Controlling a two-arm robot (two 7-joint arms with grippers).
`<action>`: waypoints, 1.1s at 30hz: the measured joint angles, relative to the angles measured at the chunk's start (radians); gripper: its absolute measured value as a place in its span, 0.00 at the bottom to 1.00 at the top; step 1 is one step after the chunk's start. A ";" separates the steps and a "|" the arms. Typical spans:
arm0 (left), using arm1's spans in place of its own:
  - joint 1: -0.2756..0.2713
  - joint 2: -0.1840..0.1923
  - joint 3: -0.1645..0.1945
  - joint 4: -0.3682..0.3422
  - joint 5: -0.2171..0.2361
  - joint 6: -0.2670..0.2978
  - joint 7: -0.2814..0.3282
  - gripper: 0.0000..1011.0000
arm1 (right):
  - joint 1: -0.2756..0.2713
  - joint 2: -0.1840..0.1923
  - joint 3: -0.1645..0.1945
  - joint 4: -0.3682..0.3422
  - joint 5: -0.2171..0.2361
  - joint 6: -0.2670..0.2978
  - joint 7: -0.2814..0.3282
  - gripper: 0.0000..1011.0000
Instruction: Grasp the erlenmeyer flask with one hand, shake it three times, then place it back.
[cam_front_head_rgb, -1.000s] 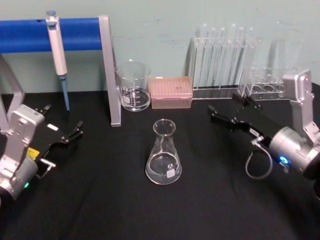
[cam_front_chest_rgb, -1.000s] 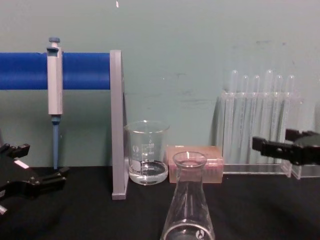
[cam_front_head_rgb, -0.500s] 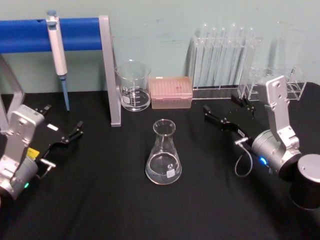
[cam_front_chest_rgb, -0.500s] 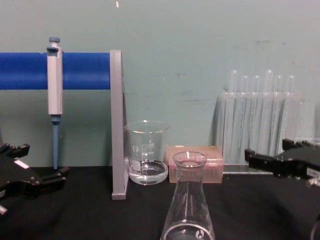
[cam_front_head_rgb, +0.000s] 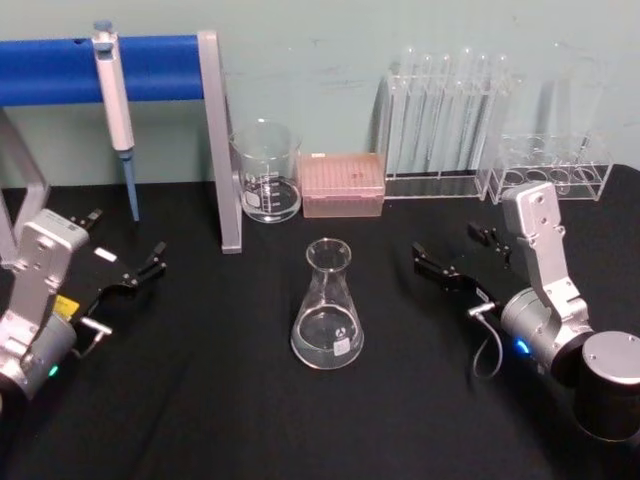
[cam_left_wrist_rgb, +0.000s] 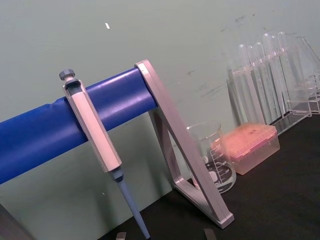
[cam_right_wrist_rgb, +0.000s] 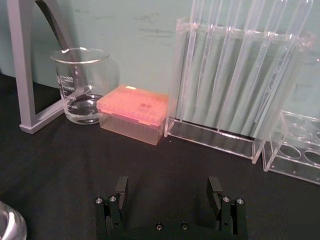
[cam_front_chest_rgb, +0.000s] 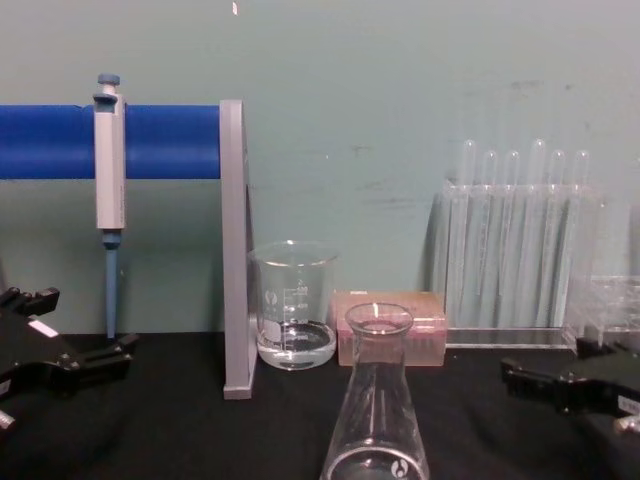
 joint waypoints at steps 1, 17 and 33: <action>0.000 0.000 0.000 0.000 0.000 0.000 0.000 0.99 | -0.001 -0.002 0.002 0.002 -0.002 0.001 0.000 0.99; 0.000 0.000 0.000 0.000 0.000 0.000 0.000 0.99 | -0.005 -0.010 0.013 0.000 -0.015 0.015 0.002 0.99; 0.000 0.000 0.000 0.000 0.000 0.000 0.000 0.99 | -0.004 -0.009 0.010 0.001 -0.014 0.011 0.002 0.99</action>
